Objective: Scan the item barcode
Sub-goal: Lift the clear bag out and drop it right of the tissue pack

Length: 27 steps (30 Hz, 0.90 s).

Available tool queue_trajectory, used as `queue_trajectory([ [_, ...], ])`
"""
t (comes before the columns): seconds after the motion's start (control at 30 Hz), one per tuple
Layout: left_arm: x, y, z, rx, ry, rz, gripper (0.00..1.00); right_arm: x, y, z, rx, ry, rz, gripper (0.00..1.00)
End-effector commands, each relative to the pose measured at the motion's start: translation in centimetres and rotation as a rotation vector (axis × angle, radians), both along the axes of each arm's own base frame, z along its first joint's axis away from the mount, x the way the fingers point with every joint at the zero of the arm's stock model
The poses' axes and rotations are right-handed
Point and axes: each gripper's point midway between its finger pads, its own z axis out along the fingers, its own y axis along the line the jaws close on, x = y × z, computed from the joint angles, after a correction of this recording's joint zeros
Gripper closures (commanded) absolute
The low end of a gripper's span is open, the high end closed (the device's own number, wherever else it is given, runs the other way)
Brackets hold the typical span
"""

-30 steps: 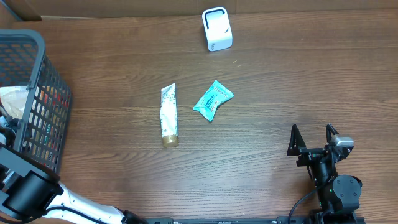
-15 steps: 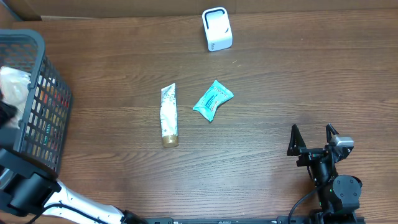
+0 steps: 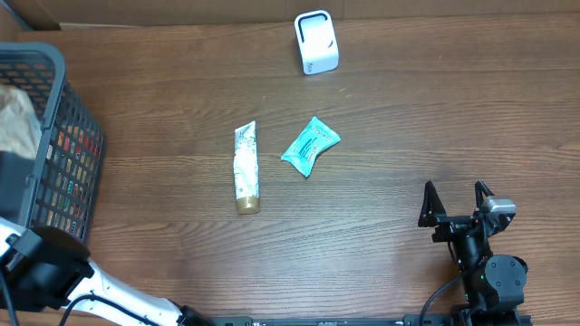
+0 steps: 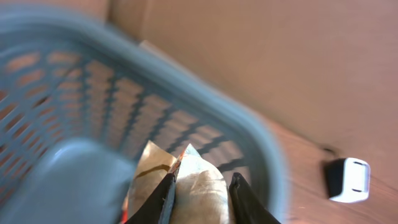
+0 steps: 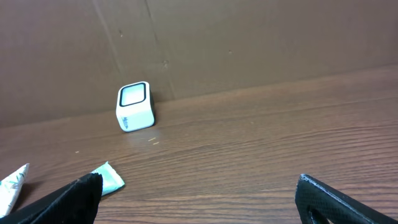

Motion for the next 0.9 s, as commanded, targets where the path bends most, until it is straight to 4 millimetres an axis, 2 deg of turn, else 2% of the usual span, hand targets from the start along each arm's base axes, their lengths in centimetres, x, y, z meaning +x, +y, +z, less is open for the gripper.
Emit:
queue_trajectory([
  [0.0,-1.1,-4.2,6.7,0.06,-0.128,-0.068,0.84,0.0,0.1,-0.3,-0.004,0.002,0.002,0.0],
  [0.07,-1.8,-5.2,7.9,0.073,-0.137,-0.068,0.96,0.0,0.1,-0.3,-0.004,0.002,0.002,0.0],
  [0.23,-3.5,-7.9,10.4,0.068,-0.163,-0.065,0.96,0.0,0.1,-0.3,-0.004,0.002,0.002,0.0],
  [0.4,-3.9,-11.2,12.7,0.095,-0.202,-0.109,0.96,0.0,0.1,-0.3,-0.004,0.002,0.002,0.0],
  [0.47,-3.7,-13.1,13.4,0.107,-0.216,-0.147,0.96,0.0,0.1,-0.3,-0.004,0.002,0.002,0.0],
  [0.57,-3.0,-17.5,14.2,0.107,-0.229,-0.243,0.96,0.0,0.1,-0.3,-0.004,0.002,0.002,0.0],
  [0.67,-2.2,-22.2,13.8,0.093,-0.208,-0.347,0.96,0.0,0.1,-0.3,-0.004,0.002,0.002,0.0],
  [0.87,-0.3,-30.2,9.9,0.111,-0.039,-0.468,0.96,0.0,0.1,-0.3,-0.004,0.002,0.002,0.0],
])
